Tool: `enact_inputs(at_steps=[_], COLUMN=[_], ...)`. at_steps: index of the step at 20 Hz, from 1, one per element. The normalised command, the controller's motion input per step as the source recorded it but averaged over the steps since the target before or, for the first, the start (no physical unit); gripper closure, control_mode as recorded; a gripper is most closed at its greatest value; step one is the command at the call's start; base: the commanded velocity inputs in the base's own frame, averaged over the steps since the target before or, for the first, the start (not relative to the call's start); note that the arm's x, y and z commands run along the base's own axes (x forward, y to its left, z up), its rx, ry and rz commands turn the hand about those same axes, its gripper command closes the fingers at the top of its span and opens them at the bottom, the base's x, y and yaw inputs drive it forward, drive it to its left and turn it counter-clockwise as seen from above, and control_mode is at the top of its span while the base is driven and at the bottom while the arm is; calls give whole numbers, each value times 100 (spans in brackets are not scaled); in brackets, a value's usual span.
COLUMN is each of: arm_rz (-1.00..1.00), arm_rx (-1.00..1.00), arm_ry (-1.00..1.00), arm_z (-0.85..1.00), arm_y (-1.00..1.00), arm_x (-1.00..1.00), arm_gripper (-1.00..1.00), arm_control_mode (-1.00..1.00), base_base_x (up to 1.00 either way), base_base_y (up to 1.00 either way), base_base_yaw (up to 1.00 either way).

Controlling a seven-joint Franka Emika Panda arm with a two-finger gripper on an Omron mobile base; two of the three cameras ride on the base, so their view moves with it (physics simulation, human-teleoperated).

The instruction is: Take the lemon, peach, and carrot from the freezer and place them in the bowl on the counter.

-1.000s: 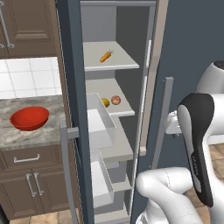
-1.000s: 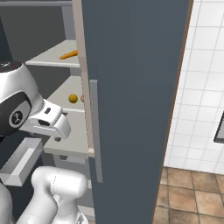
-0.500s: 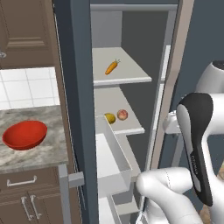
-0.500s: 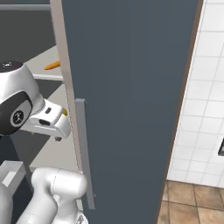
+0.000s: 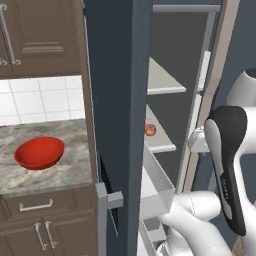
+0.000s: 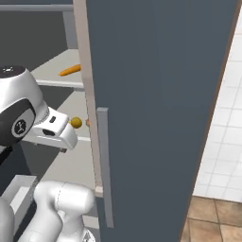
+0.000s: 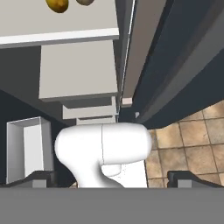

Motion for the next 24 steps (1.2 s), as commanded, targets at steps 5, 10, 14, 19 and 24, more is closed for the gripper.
enact_inputs(at_steps=[5, 10, 14, 19, 24], arm_rz=[0, 0, 0, 0, 0], arm_rx=[0, 0, 0, 0, 0], arm_ry=[0, 0, 0, 0, 0], arm_z=[0, 0, 0, 0, 0], arm_y=[0, 0, 0, 0, 0], arm_x=[0, 0, 0, 0, 0], arm_gripper=[-100, -100, -100, -100, -100], arm_control_mode=[100, 100, 100, 100, 100], base_base_x=[1, 11, 38, 11, 0], base_base_y=[57, 35, 22, 0, 0], base_base_yaw=[2, 7, 3, 0, 0])
